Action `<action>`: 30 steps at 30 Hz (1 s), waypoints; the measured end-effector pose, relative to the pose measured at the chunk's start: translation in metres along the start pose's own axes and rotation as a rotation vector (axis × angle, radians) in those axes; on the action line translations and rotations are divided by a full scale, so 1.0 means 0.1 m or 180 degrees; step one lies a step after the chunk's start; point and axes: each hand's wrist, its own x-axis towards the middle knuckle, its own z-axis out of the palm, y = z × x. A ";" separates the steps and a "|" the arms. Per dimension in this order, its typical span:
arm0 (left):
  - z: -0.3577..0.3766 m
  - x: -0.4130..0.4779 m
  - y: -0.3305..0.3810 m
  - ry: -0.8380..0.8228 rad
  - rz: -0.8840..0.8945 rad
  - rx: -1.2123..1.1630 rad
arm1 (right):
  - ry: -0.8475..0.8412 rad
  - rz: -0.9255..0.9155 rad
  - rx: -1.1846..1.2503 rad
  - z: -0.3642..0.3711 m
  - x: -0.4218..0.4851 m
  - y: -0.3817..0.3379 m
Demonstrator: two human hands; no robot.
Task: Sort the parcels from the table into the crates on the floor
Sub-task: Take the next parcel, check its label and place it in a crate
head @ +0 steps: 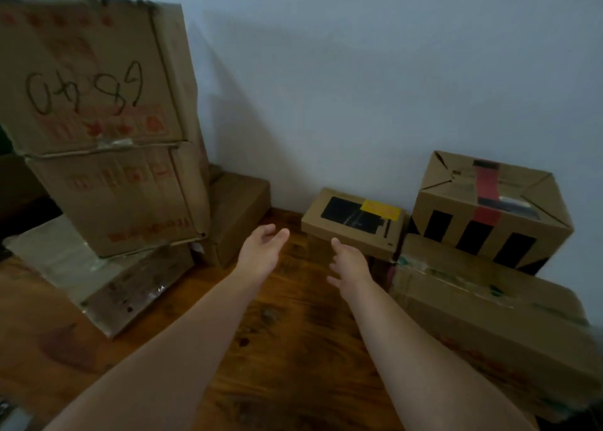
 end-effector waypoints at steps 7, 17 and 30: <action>0.21 0.93 -0.11 -0.0401 -0.0378 0.0106 | 0.0573 0.0526 0.1117 0.08 0.63 0.00; 0.58 1.91 -0.21 -0.0980 -0.0752 0.0157 | 0.1474 0.0339 0.1838 0.18 1.16 0.02; 0.20 1.67 -0.29 -0.1235 0.0804 0.1018 | 0.1412 -0.0326 0.1736 0.35 0.67 -0.07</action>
